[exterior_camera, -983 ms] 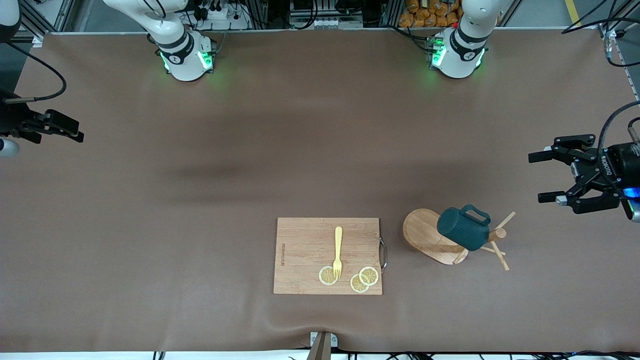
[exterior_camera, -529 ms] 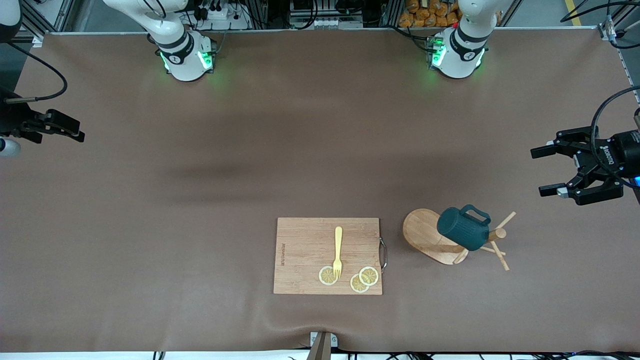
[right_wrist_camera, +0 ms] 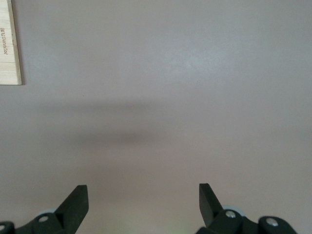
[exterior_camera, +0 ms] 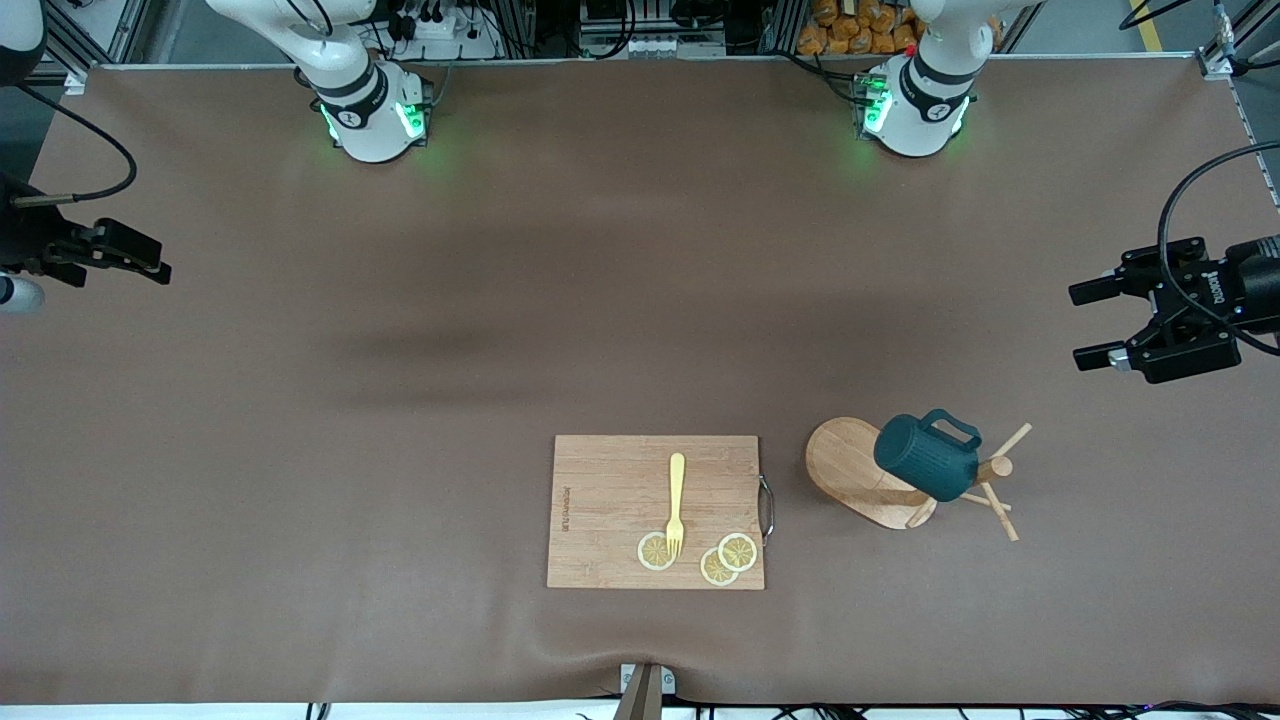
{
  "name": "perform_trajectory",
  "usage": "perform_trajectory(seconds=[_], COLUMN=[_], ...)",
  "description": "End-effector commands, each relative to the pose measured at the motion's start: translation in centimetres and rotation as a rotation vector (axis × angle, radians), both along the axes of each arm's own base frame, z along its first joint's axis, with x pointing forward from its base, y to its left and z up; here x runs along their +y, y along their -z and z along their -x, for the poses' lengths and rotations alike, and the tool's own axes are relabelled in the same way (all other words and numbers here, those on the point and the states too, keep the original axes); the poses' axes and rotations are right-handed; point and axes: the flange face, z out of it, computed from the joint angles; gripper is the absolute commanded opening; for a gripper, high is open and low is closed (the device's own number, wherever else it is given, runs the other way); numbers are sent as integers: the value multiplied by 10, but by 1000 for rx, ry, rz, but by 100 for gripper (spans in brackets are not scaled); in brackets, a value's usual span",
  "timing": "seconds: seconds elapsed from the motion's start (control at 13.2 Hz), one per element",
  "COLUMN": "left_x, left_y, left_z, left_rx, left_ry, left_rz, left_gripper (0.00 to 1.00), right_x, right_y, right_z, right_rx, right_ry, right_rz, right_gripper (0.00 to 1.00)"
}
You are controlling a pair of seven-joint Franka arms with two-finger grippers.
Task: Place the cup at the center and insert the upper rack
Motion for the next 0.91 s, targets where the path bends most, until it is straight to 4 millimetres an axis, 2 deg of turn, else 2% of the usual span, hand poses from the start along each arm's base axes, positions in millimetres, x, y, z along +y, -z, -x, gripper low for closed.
perform_trajectory(seconds=[0.0,0.23,0.45,0.68,0.83], left_x=[-8,-26,-40,-42,-50], left_y=[-7,-10,-11,-11,-14], left_z=[13,20,29,35,44], left_rx=[-12,-31,-80,-134,-189], left_ry=[38,95,212,330,487], left_rz=[-38,-143,-324,-404,-511], left_gripper=[100,100,100,100,100], right_x=[3,3,3,2,3], right_y=[-3,-3,-3,-3,-3], right_z=[1,1,1,1,2], right_rx=[2,5,4,4,5], right_ry=[-6,-6,-6,-5,-6], right_rz=[0,0,0,0,0], right_gripper=[100,100,100,100,100])
